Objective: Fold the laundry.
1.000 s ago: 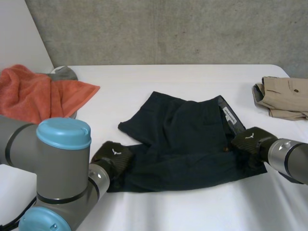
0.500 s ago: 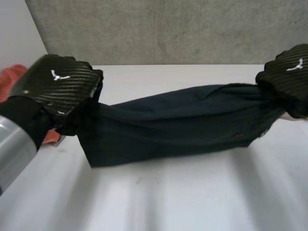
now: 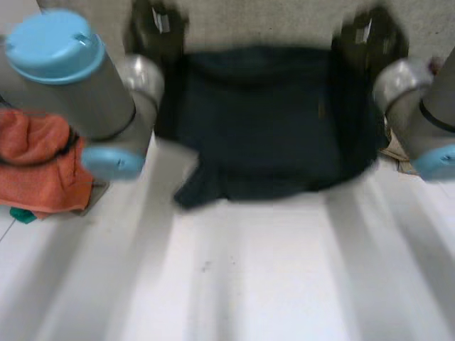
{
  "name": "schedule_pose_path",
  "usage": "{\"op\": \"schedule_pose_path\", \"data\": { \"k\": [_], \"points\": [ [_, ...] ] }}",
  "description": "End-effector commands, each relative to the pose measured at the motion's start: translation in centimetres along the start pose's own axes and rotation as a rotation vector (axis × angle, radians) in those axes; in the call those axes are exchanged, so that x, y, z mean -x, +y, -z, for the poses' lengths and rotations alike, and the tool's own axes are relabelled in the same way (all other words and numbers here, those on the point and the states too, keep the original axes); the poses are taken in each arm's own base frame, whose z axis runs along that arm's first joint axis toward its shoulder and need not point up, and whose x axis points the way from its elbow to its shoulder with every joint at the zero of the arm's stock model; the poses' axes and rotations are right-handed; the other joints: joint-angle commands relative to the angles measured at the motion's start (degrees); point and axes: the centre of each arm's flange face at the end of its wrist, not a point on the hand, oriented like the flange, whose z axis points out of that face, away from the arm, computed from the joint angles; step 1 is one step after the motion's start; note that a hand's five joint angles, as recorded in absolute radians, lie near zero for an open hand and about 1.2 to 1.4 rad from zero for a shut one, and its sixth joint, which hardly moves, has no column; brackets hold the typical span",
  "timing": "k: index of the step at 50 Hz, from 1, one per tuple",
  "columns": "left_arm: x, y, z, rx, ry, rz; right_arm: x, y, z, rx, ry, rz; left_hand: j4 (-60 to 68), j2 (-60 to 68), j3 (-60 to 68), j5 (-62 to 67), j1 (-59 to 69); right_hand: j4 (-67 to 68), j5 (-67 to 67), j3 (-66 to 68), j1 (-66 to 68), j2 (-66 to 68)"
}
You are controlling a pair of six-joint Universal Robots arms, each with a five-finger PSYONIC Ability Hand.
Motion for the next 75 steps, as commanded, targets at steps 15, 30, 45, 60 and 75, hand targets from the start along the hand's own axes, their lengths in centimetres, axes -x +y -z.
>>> {"op": "schedule_pose_path", "data": {
  "k": [15,30,45,60,75],
  "points": [
    [-2.1,3.1,3.9,-0.025,-0.009,0.046,4.0,-0.7,-0.4,-0.109,0.048,-0.093,11.2,11.6,11.9,13.5,15.8,11.2,12.8,11.9,19.2,12.6],
    [-10.1,12.8,13.4,0.325,0.299,-0.001,15.4,8.0,5.0,0.301,-0.385,-0.148,11.2,11.6,11.9,13.5,15.8,11.2,12.8,11.9,19.2,12.6],
    [-5.5,8.4,20.5,0.382,0.364,-0.004,12.3,6.3,13.8,0.549,-0.613,-0.197,11.2,11.6,11.9,13.5,15.8,11.2,12.8,11.9,19.2,12.6],
    [-3.7,5.5,24.2,0.436,0.452,-0.016,5.7,4.6,15.5,0.508,-0.543,-0.329,9.3,9.6,9.9,11.6,13.8,-47.1,-45.5,-46.4,-39.1,-45.6],
    [-2.7,4.6,24.0,0.41,0.419,-0.007,-0.8,4.9,11.9,0.445,-0.311,-0.593,-22.4,-22.0,-21.7,-20.1,-17.8,-50.0,-48.4,-49.3,-42.0,-48.5]
  ]
}}
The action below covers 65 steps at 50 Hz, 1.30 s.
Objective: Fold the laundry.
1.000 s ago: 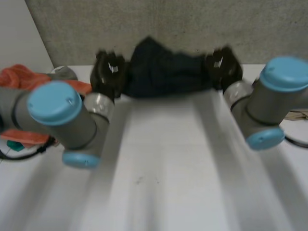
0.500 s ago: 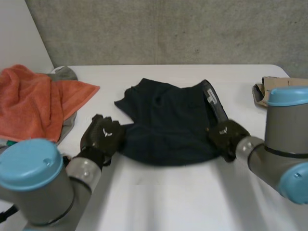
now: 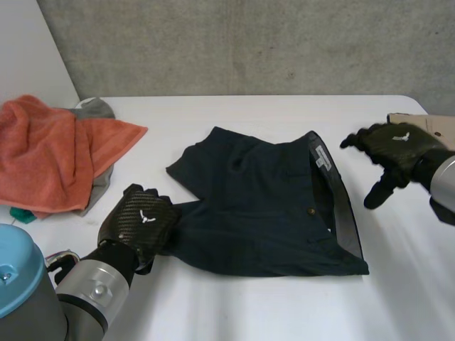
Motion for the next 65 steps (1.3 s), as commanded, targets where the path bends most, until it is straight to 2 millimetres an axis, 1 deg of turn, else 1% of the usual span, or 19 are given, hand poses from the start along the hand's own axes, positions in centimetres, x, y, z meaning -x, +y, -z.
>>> {"op": "schedule_pose_path", "data": {
  "k": [1,6,9,11,13,14,20,28,34,41,42,43,44,45,55,57,58,61,65],
  "points": [
    [0.3,-0.1,0.3,-0.005,-0.008,0.011,-1.8,-0.9,-0.2,-0.022,0.036,-0.02,-3.5,-3.7,-3.8,-3.6,-3.4,0.9,2.1,0.9,0.0,0.7],
    [0.2,0.0,0.7,0.013,0.006,0.053,-1.3,-0.8,-0.2,-0.016,0.016,0.056,-11.9,-12.1,-12.2,-12.0,-11.8,5.0,6.1,4.9,4.1,4.8],
    [0.1,0.1,0.8,0.027,0.018,0.085,-1.2,-0.5,-0.5,-0.012,0.002,0.079,-11.9,-12.1,-12.2,-12.0,-11.8,5.0,6.1,4.9,4.1,4.8],
    [-0.1,0.3,0.9,0.041,0.033,0.116,-1.1,0.0,-1.5,-0.005,-0.002,0.108,-11.9,-12.1,-12.2,-12.0,-11.8,5.0,6.1,4.9,4.1,4.8],
    [-0.2,0.5,0.9,0.05,0.038,0.137,-0.8,0.4,-2.6,-0.004,-0.02,0.137,-11.9,-12.1,-12.2,-12.0,-11.8,5.1,6.3,5.1,4.3,4.9],
    [-0.3,0.6,0.9,0.055,0.039,0.153,-0.2,0.5,-3.8,-0.024,-0.04,0.173,-11.9,-12.1,-12.2,-12.0,-11.8,6.0,7.1,5.9,5.1,5.8],
    [-0.9,1.3,0.8,0.089,0.06,0.171,3.7,0.4,-7.5,-0.137,-0.117,0.319,-11.4,-11.6,-11.7,-11.5,-11.3,7.2,8.3,7.1,6.3,6.9],
    [-0.3,0.8,1.1,0.064,0.037,0.177,4.2,2.4,-13.8,-0.238,-0.064,0.482,-11.4,-11.6,-11.7,-11.5,-11.3,16.7,17.9,16.7,15.9,16.5],
    [-0.1,0.6,1.2,0.055,0.029,0.179,4.0,4.1,-16.9,-0.249,-0.032,0.525,-11.6,-11.8,-11.9,-11.7,-11.5,19.9,21.1,19.9,19.1,19.7],
    [-0.2,0.6,1.3,0.054,0.03,0.178,3.7,5.0,-18.7,-0.24,0.007,0.572,-11.6,-11.8,-11.9,-11.7,-11.5,32.7,33.9,32.7,31.8,32.5],
    [-0.1,0.6,1.2,0.054,0.03,0.179,3.7,5.1,-18.8,-0.241,0.005,0.573,-11.6,-11.8,-11.9,-11.7,-11.5,37.6,38.7,37.5,36.7,37.3],
    [-0.1,0.6,1.2,0.054,0.028,0.179,3.7,5.1,-19.0,-0.248,0.009,0.575,-11.6,-11.8,-11.9,-11.7,-11.5,51.4,52.6,51.4,50.5,51.2],
    [-0.1,0.6,1.2,0.054,0.028,0.179,3.6,5.1,-19.1,-0.254,0.013,0.577,-11.6,-11.8,-11.9,-11.7,-11.5,56.9,58.0,56.9,56.0,56.7],
    [-0.1,0.6,1.2,0.054,0.028,0.179,3.6,5.0,-19.2,-0.262,0.019,0.578,-11.8,-11.9,-12.1,-11.8,-11.6,61.6,62.8,61.6,60.7,61.4],
    [0.0,0.5,1.2,0.053,0.024,0.18,0.8,2.7,-20.4,-0.364,0.176,0.518,-11.8,-11.9,-12.1,-11.8,-11.6,61.8,62.9,61.7,60.9,61.6],
    [0.0,0.5,1.2,0.053,0.024,0.18,-0.3,2.7,-20.7,-0.366,0.194,0.488,-11.8,-11.9,-12.1,-11.8,-11.6,61.8,62.9,61.7,60.9,61.6],
    [0.0,0.6,1.2,0.055,0.023,0.18,-1.9,3.2,-21.0,-0.355,0.22,0.458,-11.8,-11.9,-12.1,-11.8,-11.6,61.8,62.9,61.7,60.9,61.6],
    [0.0,0.6,1.2,0.056,0.024,0.18,-4.3,3.9,-21.6,-0.353,0.249,0.408,-11.8,-11.9,-12.1,-11.8,-11.6,61.8,62.9,61.7,60.9,61.6],
    [-0.1,0.7,1.3,0.059,0.028,0.179,-4.6,5.0,-22.0,-0.336,0.239,0.388,-11.9,-12.1,-12.2,-12.0,-11.8,61.8,62.9,61.7,60.9,61.6]
  ]
}}
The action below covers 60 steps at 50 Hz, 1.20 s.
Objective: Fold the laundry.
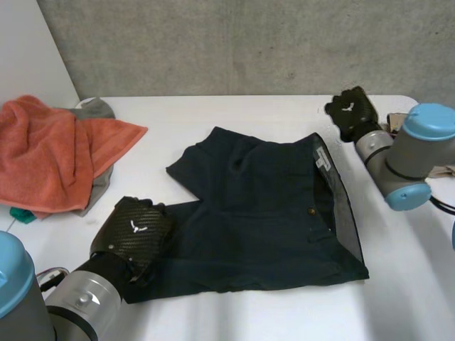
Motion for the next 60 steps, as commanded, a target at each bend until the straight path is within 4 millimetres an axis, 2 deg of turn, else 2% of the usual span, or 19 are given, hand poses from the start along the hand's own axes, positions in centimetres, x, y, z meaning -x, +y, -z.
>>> {"op": "schedule_pose_path", "data": {
  "k": [1,3,4,5,8,11,15,23,27,34,39,43,48,60],
  "points": [
    [-0.1,0.1,0.1,0.004,0.003,-0.001,-1.0,2.6,-0.3,0.033,0.008,-0.06,3.2,3.0,2.9,3.3,2.6,11.3,12.9,11.7,16.6,12.4],
    [-0.1,0.2,0.1,0.005,0.004,-0.001,-0.5,2.4,0.1,0.037,-0.023,-0.072,3.2,3.0,2.9,3.3,2.6,11.3,12.9,11.7,16.6,12.4],
    [-0.1,0.2,0.1,0.005,0.004,-0.001,-0.2,1.7,0.7,0.029,-0.061,-0.083,3.2,3.0,2.9,3.3,2.6,-15.0,-13.3,-14.5,-9.6,-13.8],
    [-0.1,0.2,0.1,0.005,0.004,-0.001,-0.1,1.2,1.1,0.02,-0.086,-0.087,3.2,3.0,2.9,3.3,2.6,-23.2,-21.6,-22.8,-17.9,-22.1],
    [0.0,0.0,0.0,0.0,0.0,0.0,-0.3,-1.5,2.6,-0.067,-0.183,-0.09,3.2,3.0,2.9,3.3,2.6,-28.8,-27.2,-28.4,-23.5,-27.7],
    [0.1,-0.1,-0.1,-0.004,-0.003,0.001,0.0,-2.4,3.6,-0.106,-0.244,-0.101,3.4,3.2,3.0,3.5,2.8,-32.7,-31.1,-32.3,-27.4,-31.6],
    [0.2,-0.5,0.0,-0.019,-0.007,0.002,0.8,-1.8,3.7,-0.092,-0.267,-0.098,3.2,3.0,2.9,3.3,2.6,-32.9,-31.2,-32.5,-27.6,-31.7],
    [0.4,-1.0,0.1,-0.041,-0.011,0.004,2.6,0.0,3.6,-0.072,-0.296,-0.028,3.2,3.0,2.9,3.3,2.6,-32.4,-30.7,-32.0,-27.0,-31.2],
    [0.5,-1.0,0.0,-0.041,-0.013,0.004,3.2,0.2,3.7,-0.084,-0.313,-0.023,3.2,3.0,2.9,3.3,2.6,-31.4,-29.7,-30.9,-26.0,-30.2],
    [0.5,-1.1,-0.1,-0.046,-0.017,0.006,4.1,0.6,3.8,-0.104,-0.349,-0.028,3.2,3.0,2.9,3.3,2.6,-26.3,-24.7,-25.9,-21.0,-25.2],
    [0.7,-1.4,-0.2,-0.058,-0.023,0.007,4.7,-0.3,3.7,-0.138,-0.358,-0.02,3.2,3.0,2.9,3.3,2.6,-18.9,-17.3,-18.5,-13.6,-17.8],
    [0.8,-1.6,-0.3,-0.065,-0.027,0.008,4.5,-0.3,3.3,-0.159,-0.329,-0.009,3.2,3.0,2.9,3.3,2.6,-10.0,-8.4,-9.6,-4.7,-8.9],
    [0.8,-1.7,-0.6,-0.065,-0.027,0.008,4.3,-0.2,2.9,-0.174,-0.307,0.0,3.2,3.0,2.9,3.3,2.6,11.2,12.9,11.7,16.6,12.4],
    [0.9,-1.8,-0.8,-0.066,-0.031,0.009,2.1,0.7,0.2,-0.163,-0.185,-0.048,3.2,3.0,2.9,3.3,2.6,11.3,12.9,11.7,16.6,12.4]
  ]
}}
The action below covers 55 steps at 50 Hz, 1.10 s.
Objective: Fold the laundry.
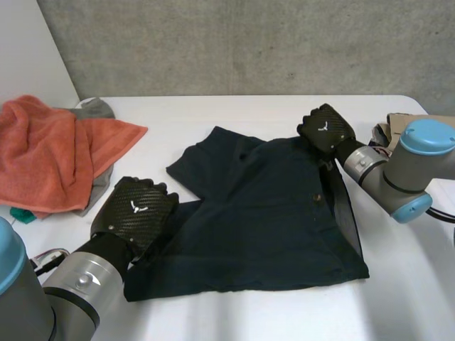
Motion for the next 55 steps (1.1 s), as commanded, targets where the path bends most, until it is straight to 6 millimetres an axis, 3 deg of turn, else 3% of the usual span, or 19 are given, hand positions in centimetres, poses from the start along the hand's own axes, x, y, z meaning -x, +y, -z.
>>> {"op": "schedule_pose_path", "data": {
  "k": [1,12,21,22,23,24,25,31,35,42,47,55],
  "points": [
    [0.0,0.1,0.0,0.004,-0.002,0.0,-1.8,1.0,-0.8,0.005,0.064,-0.045,3.2,3.0,2.9,3.3,2.6,11.4,13.6,11.7,17.1,12.4],
    [-0.1,0.4,-0.2,0.02,0.001,-0.003,-3.7,4.7,-0.9,0.024,0.11,-0.053,3.2,3.0,2.9,3.3,2.6,11.4,13.6,11.7,17.1,12.4],
    [-0.3,0.5,-0.1,0.031,0.01,-0.005,-4.7,5.2,-0.4,0.018,0.11,-0.048,3.2,3.0,2.9,3.3,2.6,11.4,13.6,11.7,17.1,12.4],
    [-0.3,0.5,-0.1,0.03,0.011,-0.005,-4.8,5.1,-0.3,0.02,0.113,-0.049,3.2,3.0,2.9,3.3,2.6,1.9,4.2,2.3,7.7,3.0],
    [-0.3,0.6,-0.1,0.031,0.012,-0.005,-5.0,5.0,-0.1,0.024,0.115,-0.05,3.2,3.0,2.9,3.3,2.6,-15.6,-13.4,-15.3,-9.9,-14.6],
    [-0.3,0.5,-0.1,0.03,0.015,-0.006,-5.6,4.1,0.0,0.022,0.127,-0.045,3.2,3.0,2.9,3.3,2.6,-51.1,-48.9,-50.8,-45.4,-50.0],
    [-0.4,0.5,0.0,0.029,0.016,-0.004,-6.1,3.6,0.2,0.022,0.137,-0.039,3.2,3.0,2.9,3.3,2.6,-58.6,-56.4,-58.3,-52.9,-57.6],
    [-0.6,0.6,0.1,0.03,0.025,-0.008,-9.9,-0.5,2.7,0.051,0.214,-0.022,3.2,3.0,2.9,3.3,2.6,-58.6,-56.4,-58.3,-52.9,-57.6],
    [-0.7,0.9,0.2,0.041,0.03,-0.009,-10.5,-3.5,4.9,0.1,0.188,-0.06,3.2,3.0,2.9,3.3,2.6,-58.6,-56.4,-58.3,-52.9,-57.6],
    [-1.1,2.0,0.6,0.088,0.049,-0.011,-8.4,-6.3,9.3,0.319,0.065,-0.214,5.2,5.0,4.9,5.3,4.7,-53.8,-51.6,-53.5,-48.1,-52.8],
    [-1.8,3.6,0.6,0.151,0.078,-0.017,-4.8,-8.1,13.7,0.537,-0.083,-0.339,7.9,7.7,7.6,8.0,7.4,-49.8,-47.6,-49.5,-44.0,-48.7],
    [-2.7,5.2,-0.3,0.196,0.103,-0.021,0.0,-8.7,17.3,0.609,-0.196,-0.414,7.7,7.5,7.4,7.8,7.2,-38.5,-36.3,-38.2,-32.8,-37.5]
  ]
}}
